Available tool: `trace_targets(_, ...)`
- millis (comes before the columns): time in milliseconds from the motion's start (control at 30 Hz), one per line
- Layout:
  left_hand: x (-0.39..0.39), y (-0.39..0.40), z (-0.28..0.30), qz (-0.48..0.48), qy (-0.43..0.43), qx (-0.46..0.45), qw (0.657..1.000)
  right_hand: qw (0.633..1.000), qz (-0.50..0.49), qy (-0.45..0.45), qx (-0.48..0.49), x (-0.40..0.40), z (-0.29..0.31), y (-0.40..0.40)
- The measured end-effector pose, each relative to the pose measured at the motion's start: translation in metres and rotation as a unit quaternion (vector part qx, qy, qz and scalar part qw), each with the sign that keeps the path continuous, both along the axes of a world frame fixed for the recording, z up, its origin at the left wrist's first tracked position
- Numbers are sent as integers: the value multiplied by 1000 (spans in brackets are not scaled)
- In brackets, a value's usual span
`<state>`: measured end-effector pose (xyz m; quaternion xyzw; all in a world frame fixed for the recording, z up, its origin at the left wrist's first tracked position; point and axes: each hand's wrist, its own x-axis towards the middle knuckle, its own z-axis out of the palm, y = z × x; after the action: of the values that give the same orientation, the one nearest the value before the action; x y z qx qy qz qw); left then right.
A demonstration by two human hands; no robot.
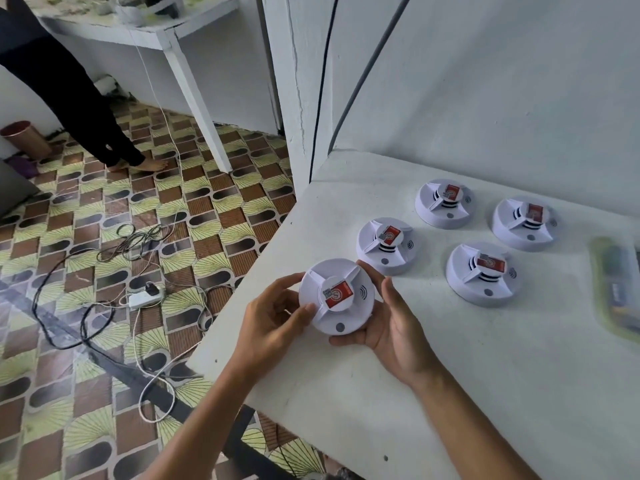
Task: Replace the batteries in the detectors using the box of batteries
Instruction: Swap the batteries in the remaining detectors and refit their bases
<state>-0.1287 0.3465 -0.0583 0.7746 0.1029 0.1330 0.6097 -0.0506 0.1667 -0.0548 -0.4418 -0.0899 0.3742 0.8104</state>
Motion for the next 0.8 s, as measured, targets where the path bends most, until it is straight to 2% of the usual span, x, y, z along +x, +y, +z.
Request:
trace_targets(400, -2, -9, 3, 55, -1, 29, 998, 999, -7, -32, -34, -2, 3, -1)
trace_targets(800, -3, -12, 8, 45, -25, 9, 999, 998, -35, -31, -32, -6, 9, -2)
